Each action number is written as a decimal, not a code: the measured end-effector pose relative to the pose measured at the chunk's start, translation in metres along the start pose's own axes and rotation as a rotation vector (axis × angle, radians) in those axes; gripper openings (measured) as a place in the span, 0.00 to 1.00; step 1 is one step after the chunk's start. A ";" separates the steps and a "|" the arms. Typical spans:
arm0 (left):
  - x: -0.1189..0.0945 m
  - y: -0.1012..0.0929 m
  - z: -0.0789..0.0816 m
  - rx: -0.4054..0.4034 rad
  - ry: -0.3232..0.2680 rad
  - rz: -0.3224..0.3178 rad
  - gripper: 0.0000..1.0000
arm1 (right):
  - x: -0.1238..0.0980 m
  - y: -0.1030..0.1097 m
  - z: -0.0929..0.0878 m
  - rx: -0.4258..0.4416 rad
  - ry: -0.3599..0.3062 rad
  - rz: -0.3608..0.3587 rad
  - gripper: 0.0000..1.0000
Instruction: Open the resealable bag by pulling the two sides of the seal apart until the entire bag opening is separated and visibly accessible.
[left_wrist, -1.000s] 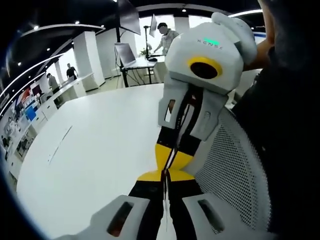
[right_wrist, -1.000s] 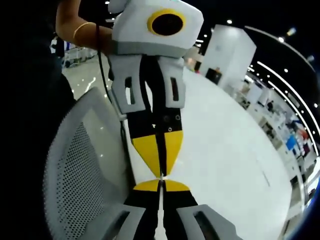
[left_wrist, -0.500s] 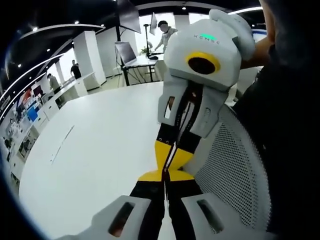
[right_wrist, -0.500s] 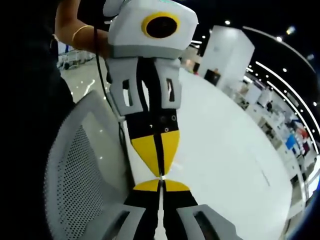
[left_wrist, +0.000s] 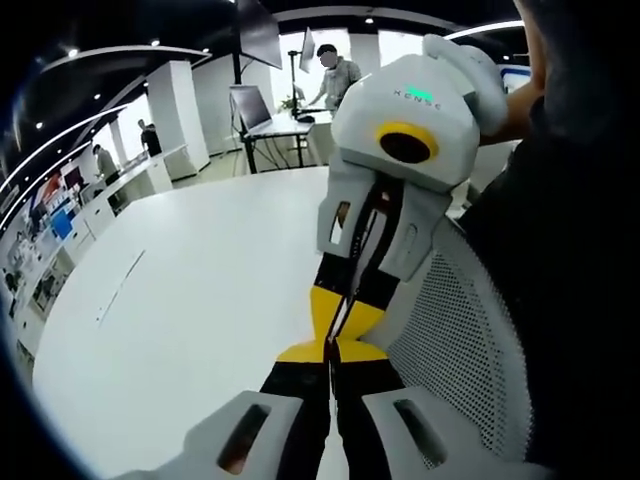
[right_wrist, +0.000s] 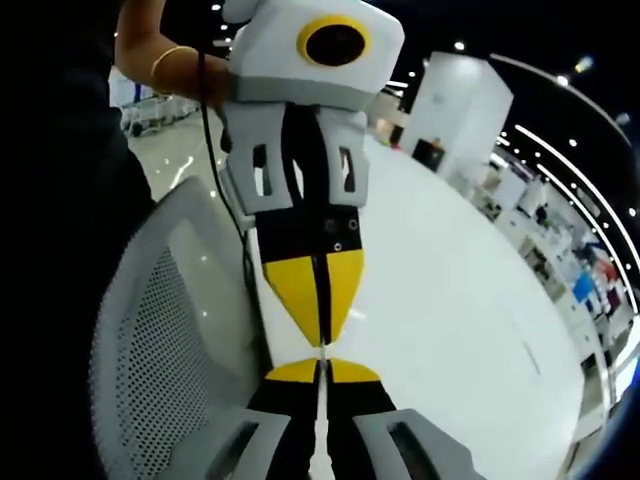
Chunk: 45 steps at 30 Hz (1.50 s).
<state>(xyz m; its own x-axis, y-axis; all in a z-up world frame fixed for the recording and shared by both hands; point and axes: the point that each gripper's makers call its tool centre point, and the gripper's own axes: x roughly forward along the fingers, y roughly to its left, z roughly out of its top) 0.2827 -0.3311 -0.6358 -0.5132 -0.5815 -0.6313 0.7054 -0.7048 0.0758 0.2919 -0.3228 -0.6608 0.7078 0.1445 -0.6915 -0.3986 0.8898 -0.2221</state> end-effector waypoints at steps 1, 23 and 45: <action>-0.001 -0.001 0.001 -0.003 -0.004 -0.006 0.00 | 0.000 0.001 -0.005 -0.020 0.029 -0.002 0.00; -0.004 0.001 0.008 -0.024 -0.031 0.018 0.00 | -0.001 -0.003 -0.005 -0.010 0.027 -0.017 0.00; 0.000 0.007 0.005 -0.108 -0.053 0.053 0.00 | -0.005 -0.008 -0.001 0.013 0.005 -0.028 0.00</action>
<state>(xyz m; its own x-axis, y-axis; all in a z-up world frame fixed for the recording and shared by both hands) 0.2849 -0.3379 -0.6313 -0.4968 -0.6395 -0.5867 0.7795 -0.6260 0.0223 0.2911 -0.3312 -0.6560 0.7155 0.1166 -0.6888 -0.3707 0.8991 -0.2328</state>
